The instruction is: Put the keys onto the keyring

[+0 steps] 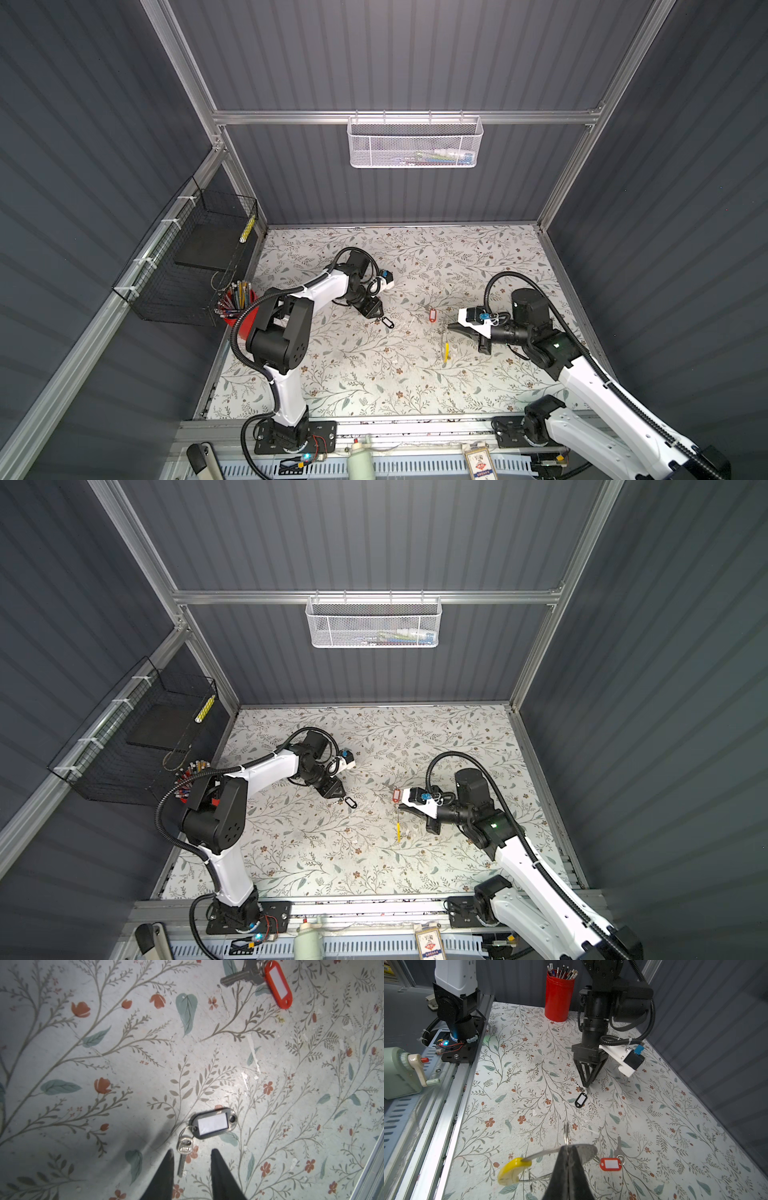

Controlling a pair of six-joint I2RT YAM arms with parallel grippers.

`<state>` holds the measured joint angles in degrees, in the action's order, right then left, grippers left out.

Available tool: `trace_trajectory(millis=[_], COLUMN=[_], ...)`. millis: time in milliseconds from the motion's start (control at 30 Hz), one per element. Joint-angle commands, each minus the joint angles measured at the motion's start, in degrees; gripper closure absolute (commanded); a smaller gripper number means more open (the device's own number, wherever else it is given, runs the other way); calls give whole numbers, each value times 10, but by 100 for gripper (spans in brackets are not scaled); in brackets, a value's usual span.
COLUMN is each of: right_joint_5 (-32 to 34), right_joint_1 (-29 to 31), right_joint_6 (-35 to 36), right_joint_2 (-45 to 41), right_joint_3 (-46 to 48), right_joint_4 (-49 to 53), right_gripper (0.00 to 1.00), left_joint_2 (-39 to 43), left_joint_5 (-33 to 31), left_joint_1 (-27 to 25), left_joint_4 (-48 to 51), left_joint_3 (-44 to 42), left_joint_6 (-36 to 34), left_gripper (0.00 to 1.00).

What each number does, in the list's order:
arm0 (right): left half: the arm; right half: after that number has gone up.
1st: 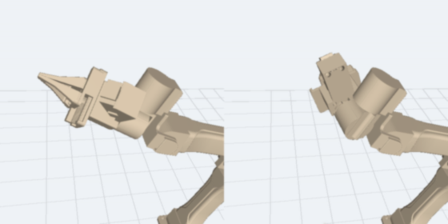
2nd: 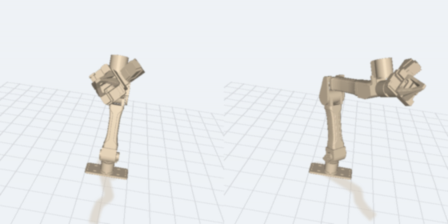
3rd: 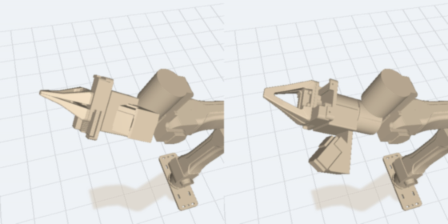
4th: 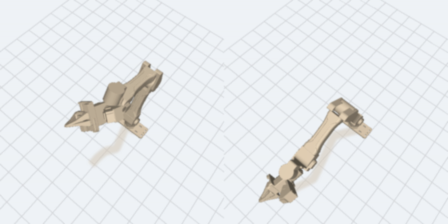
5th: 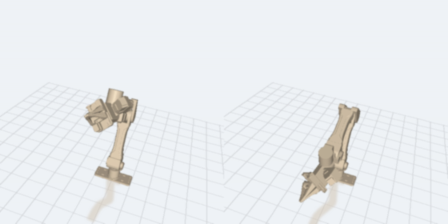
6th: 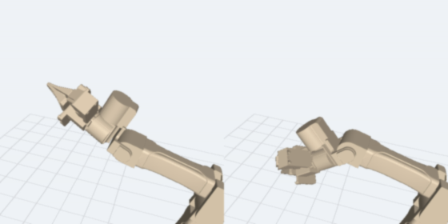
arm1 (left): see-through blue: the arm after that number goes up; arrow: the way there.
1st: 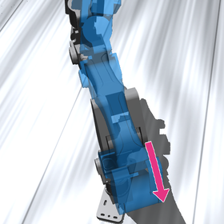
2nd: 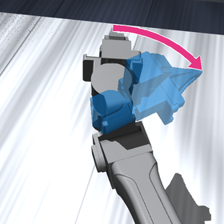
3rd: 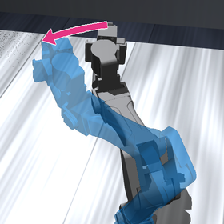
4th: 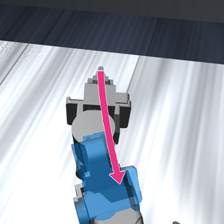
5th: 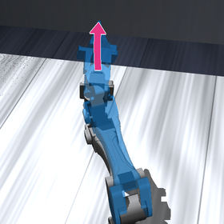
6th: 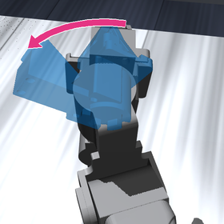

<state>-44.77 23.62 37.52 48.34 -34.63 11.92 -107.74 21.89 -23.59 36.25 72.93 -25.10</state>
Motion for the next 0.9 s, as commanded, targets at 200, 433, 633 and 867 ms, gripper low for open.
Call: trace_trajectory(millis=[200, 433, 633, 867], right_joint_5=[-2, -3, -2, -2], right_joint_1=[3, 4, 4, 3], right_joint_6=[-3, -1, -1, 1], right_joint_2=[-2, 2, 3, 7], right_joint_3=[-18, -17, -16, -15], right_joint_4=[2, 2, 1, 2], right_gripper=[96, 96, 96, 96], left_joint_2=[-30, -41, -53, -53], left_joint_5=[-24, -19, -17, -18], left_joint_1=[-3, -7, -14, -15], left_joint_4=[-8, -11, -9, -3], left_joint_3=[14, 19, 27, 20], left_joint_6=[-5, -5, -5, -9], left_gripper=[65, 66, 68, 71])
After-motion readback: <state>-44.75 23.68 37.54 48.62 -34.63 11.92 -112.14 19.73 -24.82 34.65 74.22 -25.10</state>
